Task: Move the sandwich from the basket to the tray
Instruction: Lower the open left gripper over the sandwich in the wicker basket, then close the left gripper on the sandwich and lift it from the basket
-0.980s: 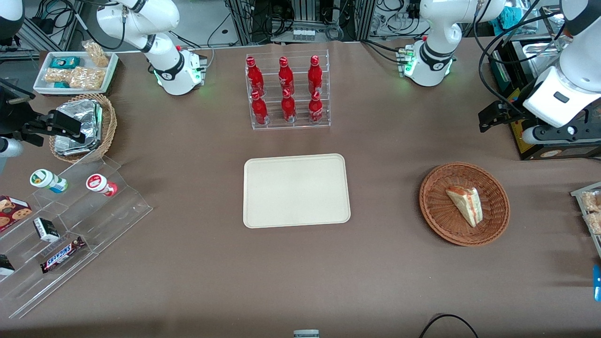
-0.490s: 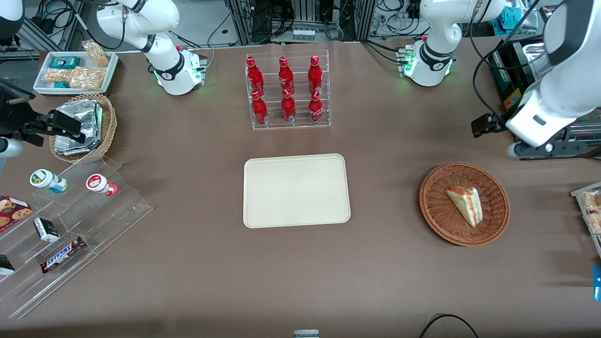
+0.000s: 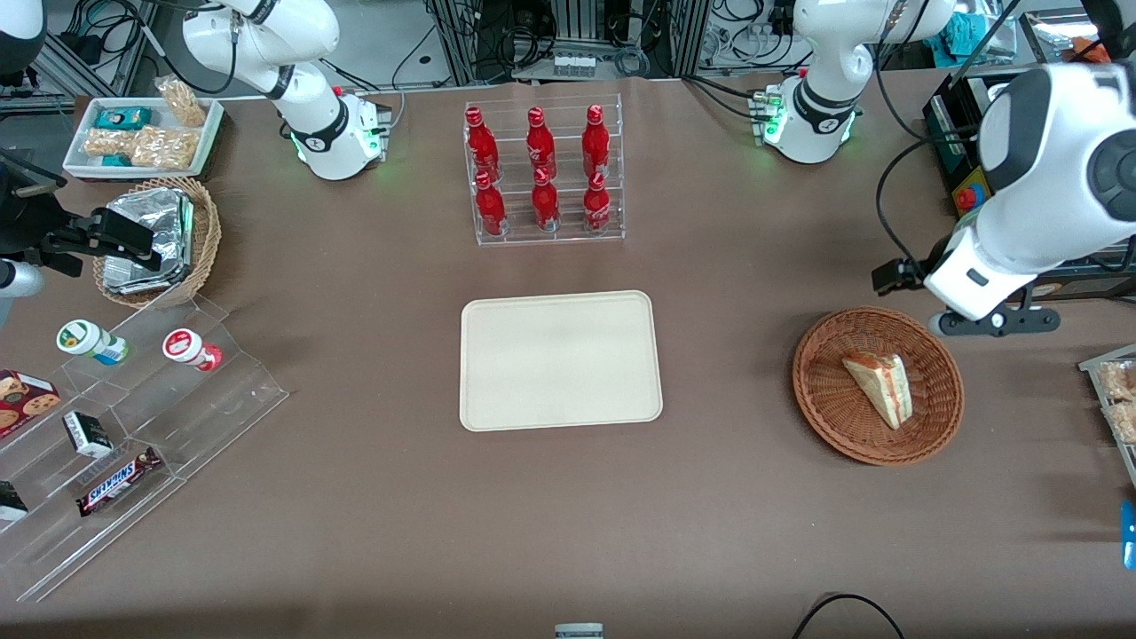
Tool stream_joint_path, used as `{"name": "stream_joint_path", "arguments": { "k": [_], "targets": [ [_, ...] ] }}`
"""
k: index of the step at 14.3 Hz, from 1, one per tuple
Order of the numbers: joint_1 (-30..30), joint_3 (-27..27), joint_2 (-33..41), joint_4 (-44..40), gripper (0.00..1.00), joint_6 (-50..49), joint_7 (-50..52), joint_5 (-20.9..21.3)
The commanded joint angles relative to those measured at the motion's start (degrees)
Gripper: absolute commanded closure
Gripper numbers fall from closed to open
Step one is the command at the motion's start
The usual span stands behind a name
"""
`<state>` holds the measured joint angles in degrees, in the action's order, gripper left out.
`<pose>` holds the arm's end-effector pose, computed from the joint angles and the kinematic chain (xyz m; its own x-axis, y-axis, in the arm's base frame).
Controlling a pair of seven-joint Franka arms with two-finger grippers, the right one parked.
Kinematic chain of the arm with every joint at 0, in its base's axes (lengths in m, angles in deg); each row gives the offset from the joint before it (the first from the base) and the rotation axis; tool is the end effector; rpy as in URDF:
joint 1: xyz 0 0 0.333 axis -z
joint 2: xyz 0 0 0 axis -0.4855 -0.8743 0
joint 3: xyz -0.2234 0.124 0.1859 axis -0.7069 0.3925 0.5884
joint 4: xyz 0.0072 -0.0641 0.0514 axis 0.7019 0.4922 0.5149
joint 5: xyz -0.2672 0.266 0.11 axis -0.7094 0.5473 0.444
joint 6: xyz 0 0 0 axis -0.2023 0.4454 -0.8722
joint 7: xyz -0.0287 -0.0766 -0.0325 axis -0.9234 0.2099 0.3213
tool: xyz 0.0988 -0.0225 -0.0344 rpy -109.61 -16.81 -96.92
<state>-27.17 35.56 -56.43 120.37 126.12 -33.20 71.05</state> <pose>0.5528 -0.0521 0.4676 0.9894 0.0188 -0.1443 0.0097 -0.9979 -0.0635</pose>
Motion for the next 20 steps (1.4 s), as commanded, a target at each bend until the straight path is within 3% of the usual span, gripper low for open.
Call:
{"name": "stream_joint_path", "arguments": {
  "k": [1, 5, 10, 17, 18, 20],
  "targets": [
    [-0.4, 1.4, 1.1, 8.1, 0.0, 9.4, 0.2, 0.1],
    [-0.4, 3.7, -1.7, 13.9, 0.0, 22.2, 12.3, -0.2],
    [-2.7, 3.7, -7.3, 13.6, 0.0, 30.2, 28.5, -2.3],
    [-3.5, 3.7, -15.4, 12.8, 0.0, 36.2, 29.2, -4.0],
    [-3.5, 3.7, -16.2, 12.6, 0.2, 37.0, 29.3, -4.2],
    [-3.5, 3.7, -16.4, 12.7, 0.86, 36.4, 29.3, -4.2]
  ]
}}
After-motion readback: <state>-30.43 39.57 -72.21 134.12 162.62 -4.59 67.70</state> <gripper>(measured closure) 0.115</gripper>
